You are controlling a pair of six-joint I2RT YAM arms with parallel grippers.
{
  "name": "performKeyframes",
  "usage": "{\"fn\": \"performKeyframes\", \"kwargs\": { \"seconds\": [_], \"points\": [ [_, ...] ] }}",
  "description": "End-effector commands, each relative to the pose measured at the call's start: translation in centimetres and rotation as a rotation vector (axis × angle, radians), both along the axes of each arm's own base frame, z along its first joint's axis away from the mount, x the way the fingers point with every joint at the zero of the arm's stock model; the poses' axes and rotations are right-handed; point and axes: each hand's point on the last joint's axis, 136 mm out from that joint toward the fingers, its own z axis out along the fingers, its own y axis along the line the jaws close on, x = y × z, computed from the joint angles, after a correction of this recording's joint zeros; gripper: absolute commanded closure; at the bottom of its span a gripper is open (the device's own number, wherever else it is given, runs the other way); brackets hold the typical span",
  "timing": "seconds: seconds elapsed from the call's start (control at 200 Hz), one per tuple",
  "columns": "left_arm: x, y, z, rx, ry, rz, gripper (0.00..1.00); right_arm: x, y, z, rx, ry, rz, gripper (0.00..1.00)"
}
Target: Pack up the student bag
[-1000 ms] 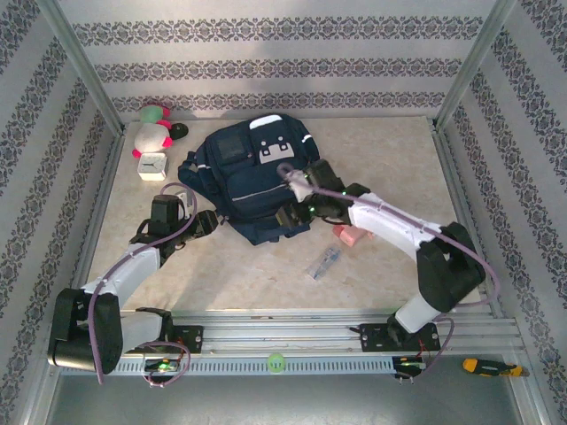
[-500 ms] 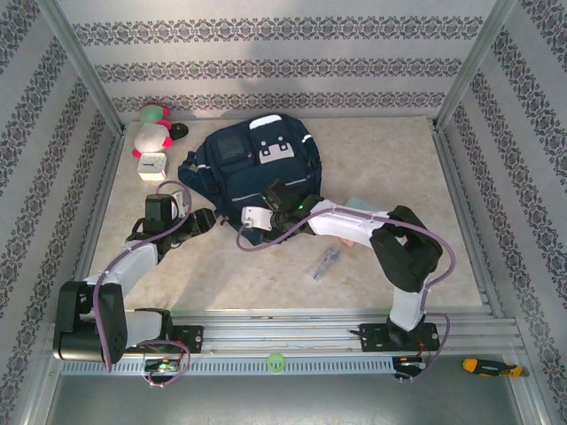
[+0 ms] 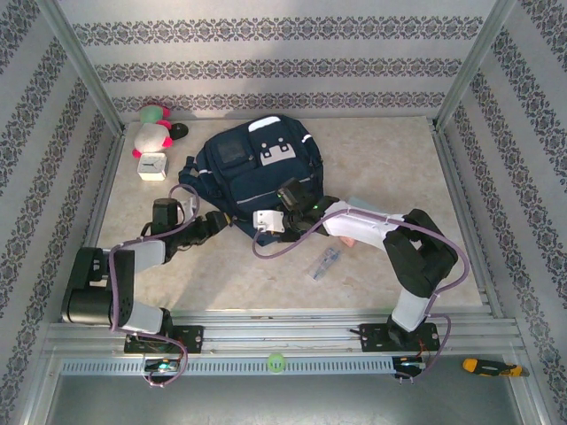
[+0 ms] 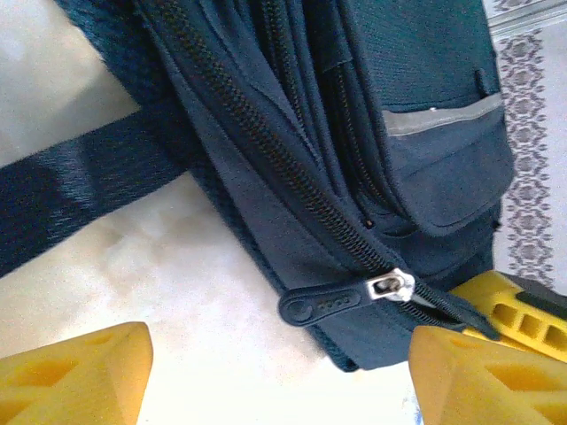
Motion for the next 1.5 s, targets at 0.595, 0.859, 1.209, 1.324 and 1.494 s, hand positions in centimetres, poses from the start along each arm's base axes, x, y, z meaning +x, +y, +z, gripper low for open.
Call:
{"fn": "performKeyframes", "kwargs": {
  "seconds": [0.595,0.859,1.209,1.324,1.494],
  "points": [
    [1.5,-3.6,2.6,-0.244,-0.159,-0.007,0.51,-0.6,0.7,1.3,0.064,0.020,0.016,0.96],
    [0.6,-3.3,2.1,-0.146,-0.124,-0.017,0.77,0.0,0.7,1.4,0.069,0.027,-0.020,0.97],
    [-0.6,-3.2,1.8,-0.022,-0.096,-0.066,1.00,0.6,1.4,2.0,0.108,0.035,-0.051,1.00],
    [-0.8,-3.6,1.4,-0.021,-0.083,-0.081,0.88,0.6,1.5,2.1,0.111,0.031,-0.053,1.00],
    [-0.6,-4.3,1.4,-0.056,-0.094,-0.098,0.77,0.6,1.4,2.2,0.114,0.032,-0.054,1.00]
  ]
}}
